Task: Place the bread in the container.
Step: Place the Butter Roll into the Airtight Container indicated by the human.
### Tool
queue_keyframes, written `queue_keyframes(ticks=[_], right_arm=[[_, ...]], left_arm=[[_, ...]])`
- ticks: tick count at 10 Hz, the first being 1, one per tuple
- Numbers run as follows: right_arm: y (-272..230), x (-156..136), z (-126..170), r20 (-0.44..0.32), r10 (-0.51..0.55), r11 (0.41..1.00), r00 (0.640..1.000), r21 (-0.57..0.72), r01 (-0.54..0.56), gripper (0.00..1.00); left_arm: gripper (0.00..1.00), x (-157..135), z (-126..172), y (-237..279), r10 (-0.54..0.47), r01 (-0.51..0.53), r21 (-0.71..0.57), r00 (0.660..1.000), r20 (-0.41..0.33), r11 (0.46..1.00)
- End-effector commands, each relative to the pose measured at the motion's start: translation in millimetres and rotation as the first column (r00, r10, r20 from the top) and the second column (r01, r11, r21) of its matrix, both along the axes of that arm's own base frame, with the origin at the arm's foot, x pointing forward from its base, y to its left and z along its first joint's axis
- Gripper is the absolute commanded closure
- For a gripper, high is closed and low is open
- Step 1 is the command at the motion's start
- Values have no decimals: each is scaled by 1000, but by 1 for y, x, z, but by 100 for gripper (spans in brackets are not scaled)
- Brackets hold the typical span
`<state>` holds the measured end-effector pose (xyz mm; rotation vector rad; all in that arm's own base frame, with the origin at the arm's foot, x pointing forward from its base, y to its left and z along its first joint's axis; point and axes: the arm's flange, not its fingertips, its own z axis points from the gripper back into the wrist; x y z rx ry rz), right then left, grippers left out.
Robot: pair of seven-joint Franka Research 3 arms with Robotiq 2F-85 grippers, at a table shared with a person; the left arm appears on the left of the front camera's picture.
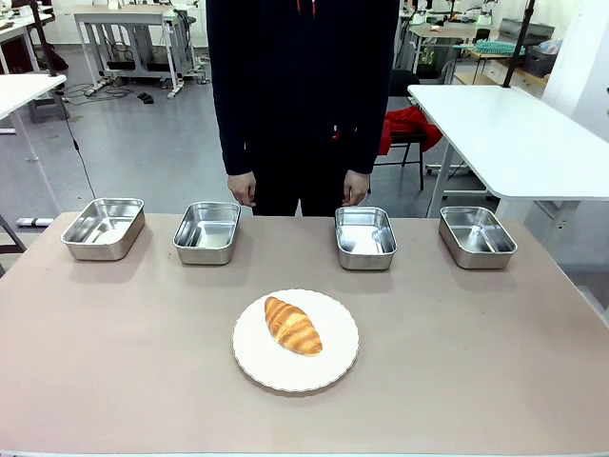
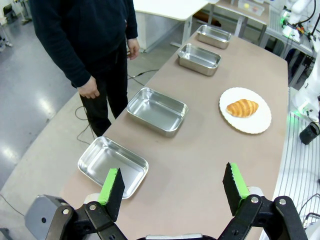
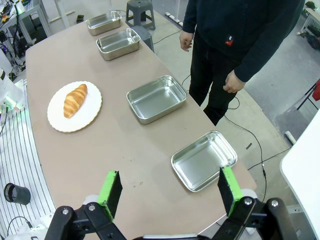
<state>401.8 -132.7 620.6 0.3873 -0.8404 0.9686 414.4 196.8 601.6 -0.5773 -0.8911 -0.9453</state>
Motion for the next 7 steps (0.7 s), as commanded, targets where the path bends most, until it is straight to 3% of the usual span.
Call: queue_keyframes(ticks=[1, 7], right_arm=[[2, 0, 2, 6, 4, 1000, 1000, -2, -4, 0], [2, 0, 2, 6, 4, 1000, 1000, -2, -4, 0]], left_arm=[[0, 0, -1, -1, -4, 4, 3, 1000, 10, 1000], [0, 0, -1, -1, -4, 4, 3, 1000, 10, 1000]])
